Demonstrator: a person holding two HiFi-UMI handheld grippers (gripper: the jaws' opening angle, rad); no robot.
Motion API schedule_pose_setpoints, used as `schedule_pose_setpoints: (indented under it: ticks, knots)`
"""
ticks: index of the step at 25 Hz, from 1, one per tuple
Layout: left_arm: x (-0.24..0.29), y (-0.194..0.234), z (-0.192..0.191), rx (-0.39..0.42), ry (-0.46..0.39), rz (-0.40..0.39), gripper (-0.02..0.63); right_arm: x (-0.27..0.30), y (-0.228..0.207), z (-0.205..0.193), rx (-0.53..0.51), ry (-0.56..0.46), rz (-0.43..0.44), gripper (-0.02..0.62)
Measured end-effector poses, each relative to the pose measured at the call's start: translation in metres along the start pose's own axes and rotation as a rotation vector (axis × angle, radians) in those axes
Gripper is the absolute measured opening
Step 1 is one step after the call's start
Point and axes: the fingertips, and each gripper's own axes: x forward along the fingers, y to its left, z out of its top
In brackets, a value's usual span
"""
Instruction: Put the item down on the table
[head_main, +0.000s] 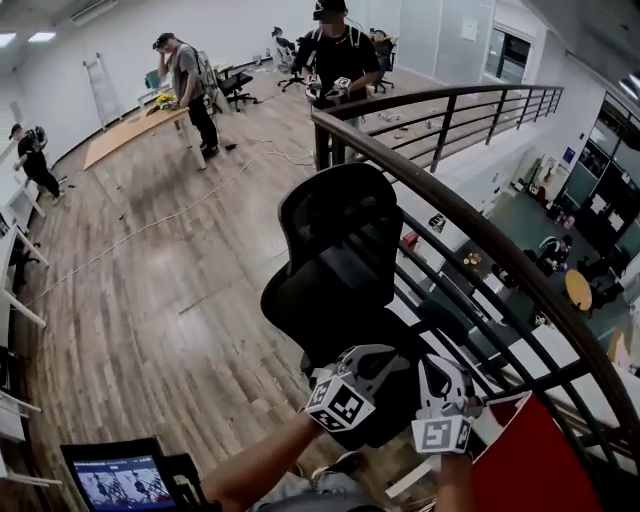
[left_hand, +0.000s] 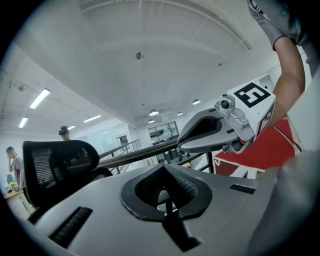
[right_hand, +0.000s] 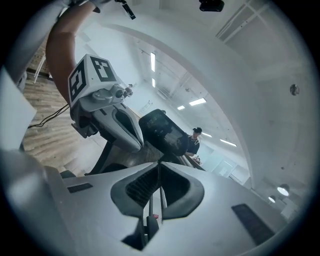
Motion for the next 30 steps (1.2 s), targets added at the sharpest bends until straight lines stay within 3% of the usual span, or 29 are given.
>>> schedule_pose_setpoints:
  ticks: [5,14,24,30]
  knots:
    - [-0.075,0.011,0.034,-0.044,0.005,0.063,0.003,-0.028,-0.001,0.080,-0.058,-0.028,0.031,0.006]
    - [-0.211,0.002,0.060,-0.043,-0.027,0.105,0.003,-0.074,0.064,0.199,-0.231,-0.030,0.049,0.006]
    - [-0.252,0.001,0.041,-0.070,-0.030,0.162,0.003,-0.075,0.100,0.222,-0.290,-0.054,0.090,0.006]
    - [-0.306,-0.033,0.064,-0.068,-0.031,0.203,0.003,-0.128,0.119,0.259,-0.323,-0.079,0.103,0.006]
